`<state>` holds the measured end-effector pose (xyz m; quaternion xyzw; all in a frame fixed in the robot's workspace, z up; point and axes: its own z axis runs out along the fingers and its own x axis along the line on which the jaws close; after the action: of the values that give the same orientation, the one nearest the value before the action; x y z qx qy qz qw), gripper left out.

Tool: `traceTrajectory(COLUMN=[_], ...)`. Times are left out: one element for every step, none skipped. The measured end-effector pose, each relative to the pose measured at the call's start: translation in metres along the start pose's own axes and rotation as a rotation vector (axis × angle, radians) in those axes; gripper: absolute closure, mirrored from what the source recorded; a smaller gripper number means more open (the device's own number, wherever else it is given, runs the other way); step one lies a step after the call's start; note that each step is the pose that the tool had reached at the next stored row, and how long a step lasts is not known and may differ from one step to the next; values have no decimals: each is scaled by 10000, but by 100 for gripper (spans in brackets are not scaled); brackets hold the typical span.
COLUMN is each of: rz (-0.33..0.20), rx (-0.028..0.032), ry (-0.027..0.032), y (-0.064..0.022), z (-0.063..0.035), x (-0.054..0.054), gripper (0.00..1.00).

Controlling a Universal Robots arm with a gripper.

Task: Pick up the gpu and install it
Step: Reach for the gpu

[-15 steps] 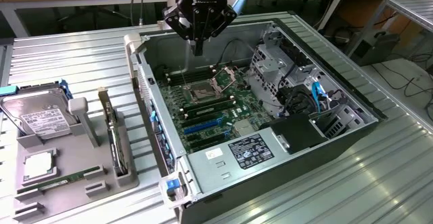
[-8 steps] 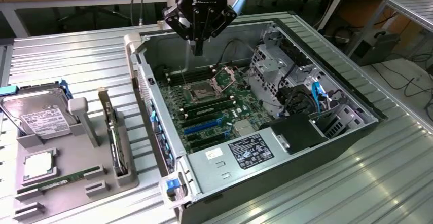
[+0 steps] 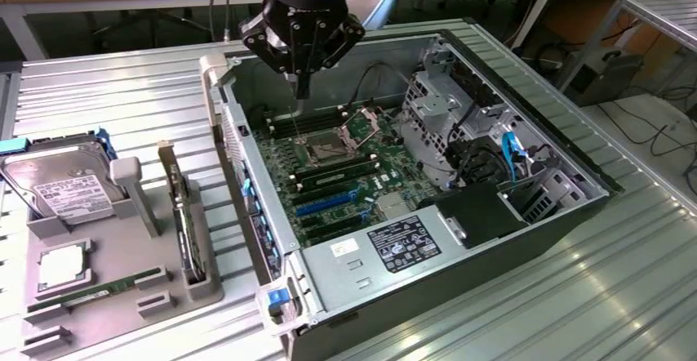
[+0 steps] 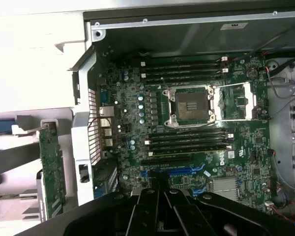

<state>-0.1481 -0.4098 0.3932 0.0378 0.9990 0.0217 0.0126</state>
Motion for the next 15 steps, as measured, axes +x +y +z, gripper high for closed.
traceTrajectory(rz=[0,-1,-1,1,1,-1,-1,1,1,0,-1,-1,1,1,1], rx=[1,0,-1,-1,1,1,-1,0,1,0,-1,0,0,-1,0], ry=[1,0,0,-1,1,1,-1,0,1,0,0,0,0,0,0], y=[-14,-29,-44,-59,-82,-101,-116,-142,-160,-178,-195,-212,-228,-244,-260], z=[-1,-1,-1,-1,-3,-4,-4,-5,-5,-4,-3,-2,-1,2,4], x=[34,70,109,153,219,273,315,386,436,482,526,570,610,649,688], gripper=[89,89,89,89,89,89,89,89,89,89,89,89,89,89,89])
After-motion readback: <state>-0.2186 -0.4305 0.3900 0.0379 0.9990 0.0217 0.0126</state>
